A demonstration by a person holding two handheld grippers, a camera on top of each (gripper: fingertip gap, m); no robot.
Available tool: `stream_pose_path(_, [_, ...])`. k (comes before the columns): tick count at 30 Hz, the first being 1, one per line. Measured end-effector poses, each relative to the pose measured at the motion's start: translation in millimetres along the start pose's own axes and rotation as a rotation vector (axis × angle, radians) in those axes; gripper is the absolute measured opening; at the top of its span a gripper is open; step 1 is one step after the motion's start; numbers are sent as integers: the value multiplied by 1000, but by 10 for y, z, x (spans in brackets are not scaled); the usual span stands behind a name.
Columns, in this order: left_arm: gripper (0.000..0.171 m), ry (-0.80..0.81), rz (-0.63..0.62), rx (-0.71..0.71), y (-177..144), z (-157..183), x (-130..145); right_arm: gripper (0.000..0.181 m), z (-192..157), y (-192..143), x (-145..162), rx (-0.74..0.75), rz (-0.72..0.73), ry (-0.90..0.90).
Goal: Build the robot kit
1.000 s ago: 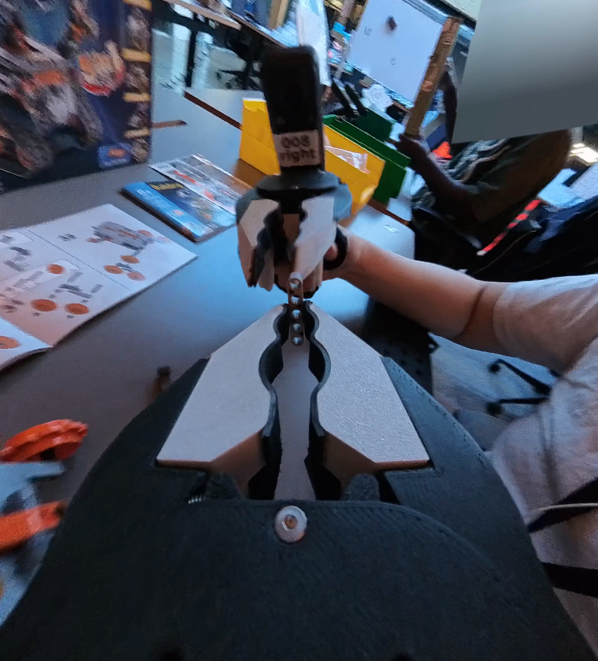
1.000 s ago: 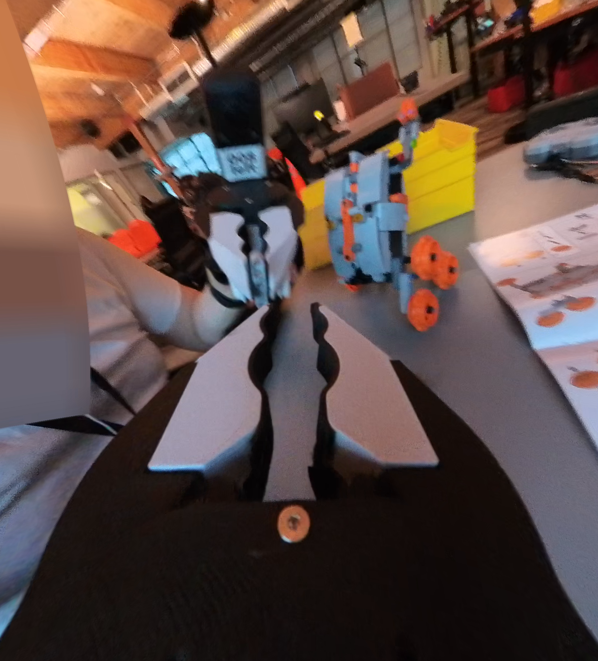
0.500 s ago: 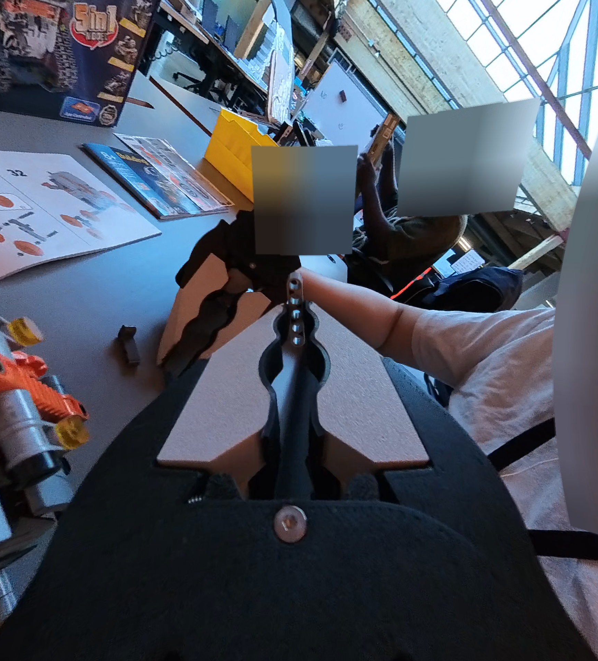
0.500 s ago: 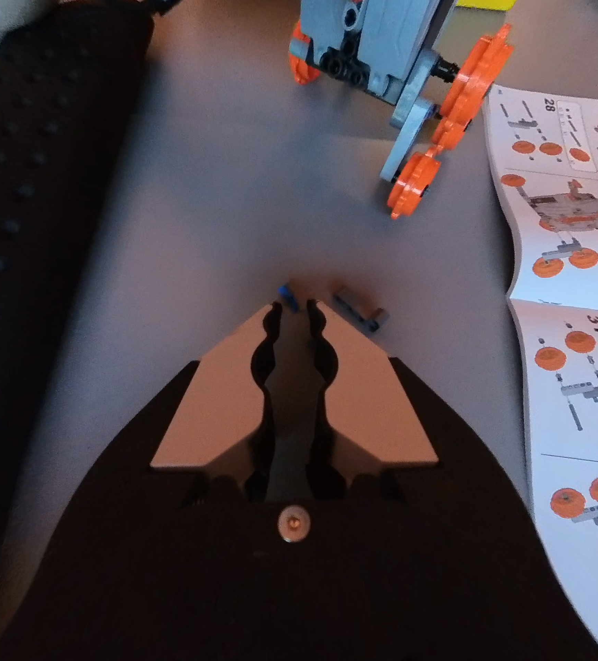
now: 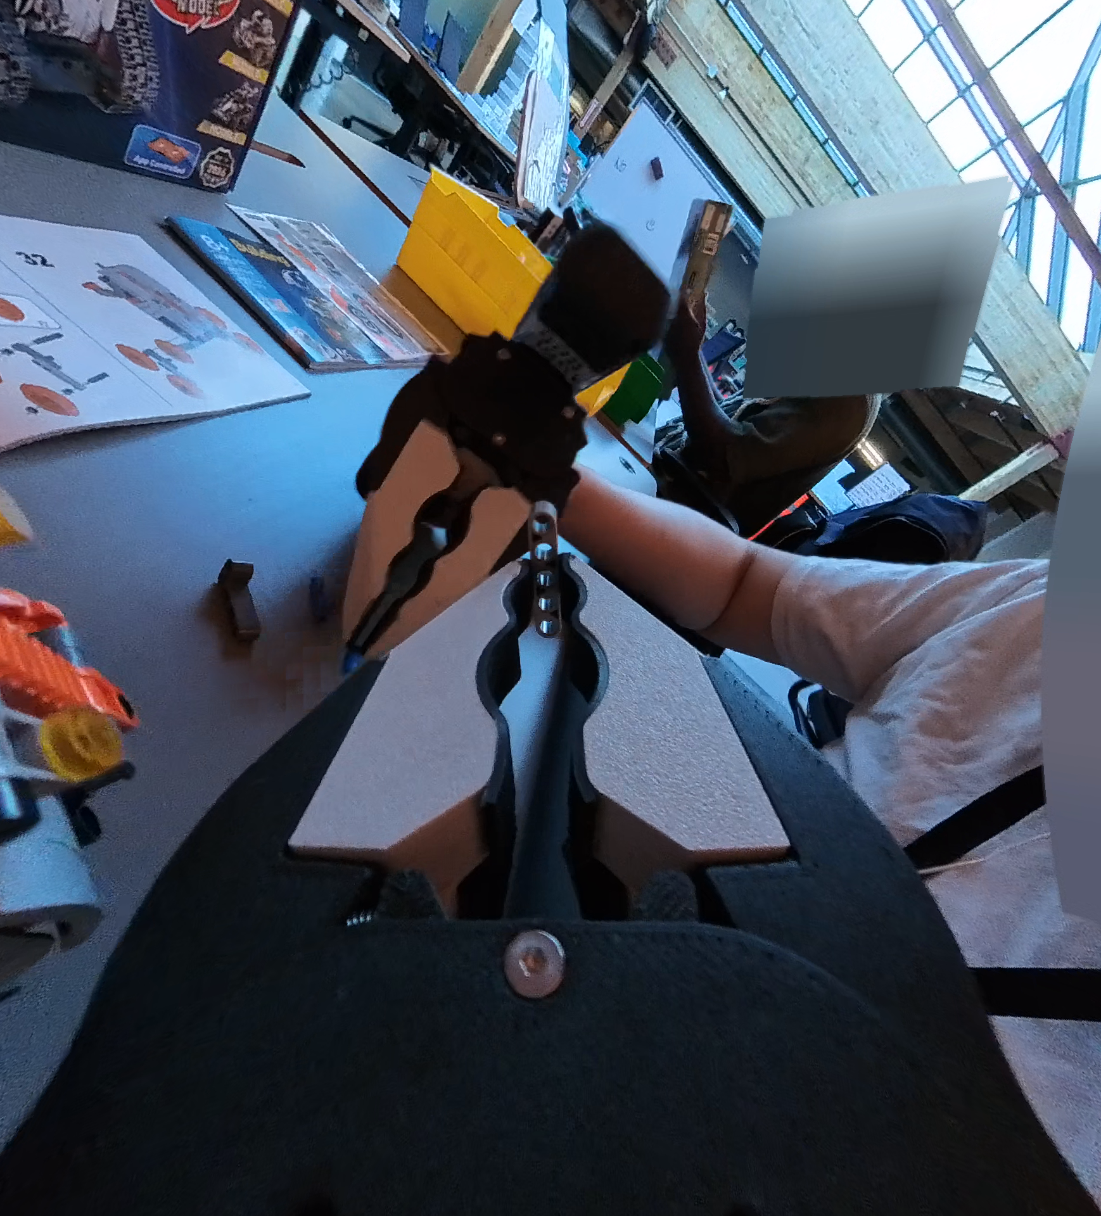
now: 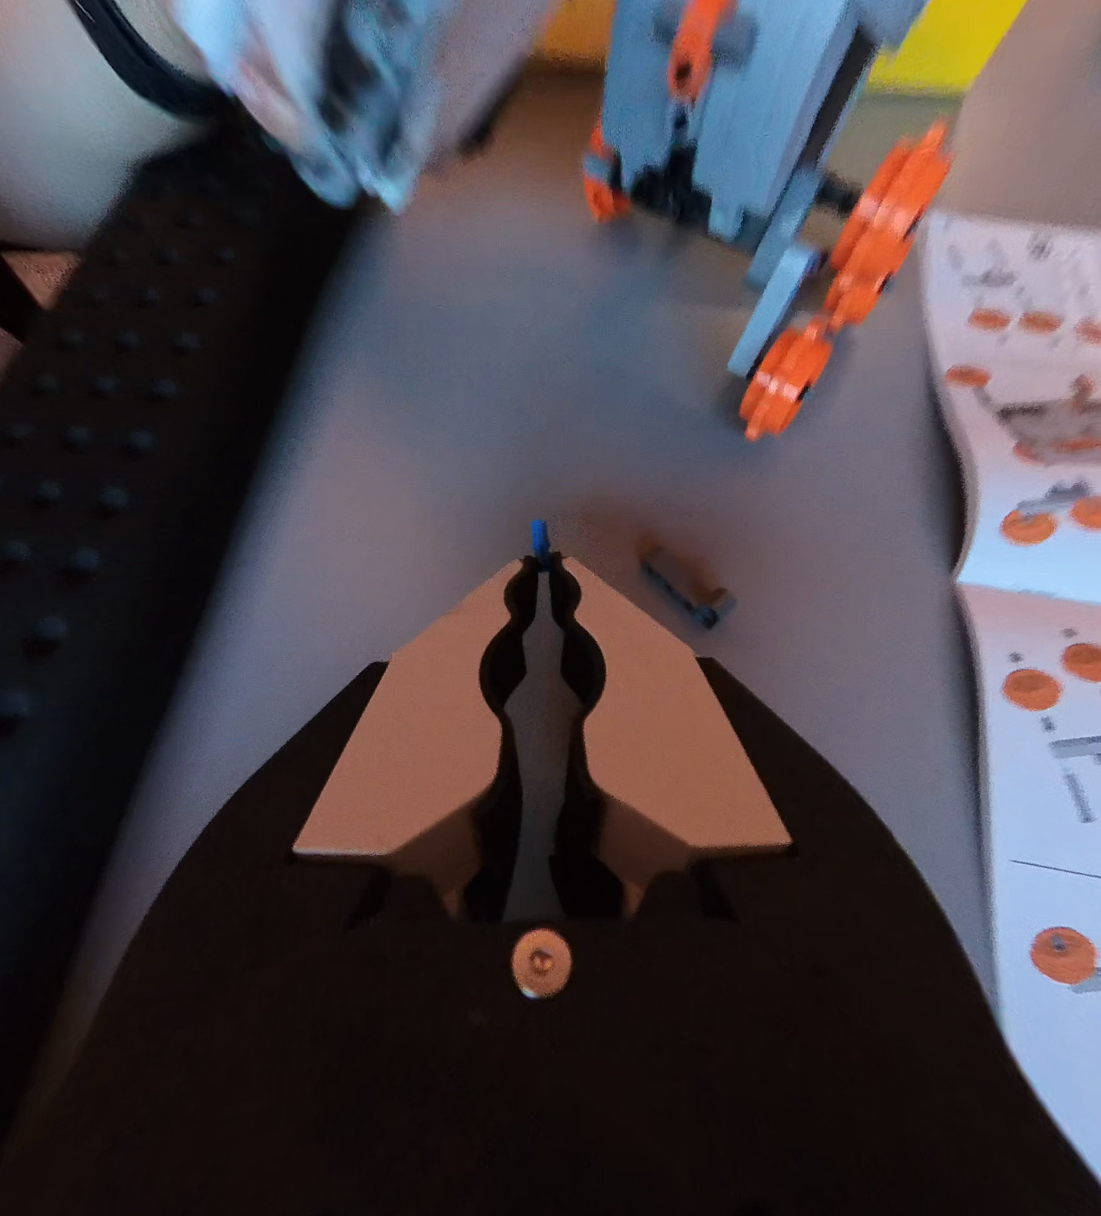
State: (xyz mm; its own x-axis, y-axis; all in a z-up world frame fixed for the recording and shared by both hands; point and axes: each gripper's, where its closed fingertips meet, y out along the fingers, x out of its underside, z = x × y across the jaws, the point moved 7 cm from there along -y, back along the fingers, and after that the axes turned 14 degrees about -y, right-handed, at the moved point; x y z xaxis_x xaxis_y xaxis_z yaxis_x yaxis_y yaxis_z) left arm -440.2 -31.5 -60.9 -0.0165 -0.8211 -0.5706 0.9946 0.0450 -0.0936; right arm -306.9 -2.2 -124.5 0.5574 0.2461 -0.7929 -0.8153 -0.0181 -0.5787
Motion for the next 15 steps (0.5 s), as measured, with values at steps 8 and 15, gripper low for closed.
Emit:
stream_pose_path(8, [5,-39,46,75,134,85,35,3,-168,-714,-466,308,252,-214])
stream_pose_path(15, [5,-38,105,123,179,133,12,2,-323,-714,-770,557,154,-389])
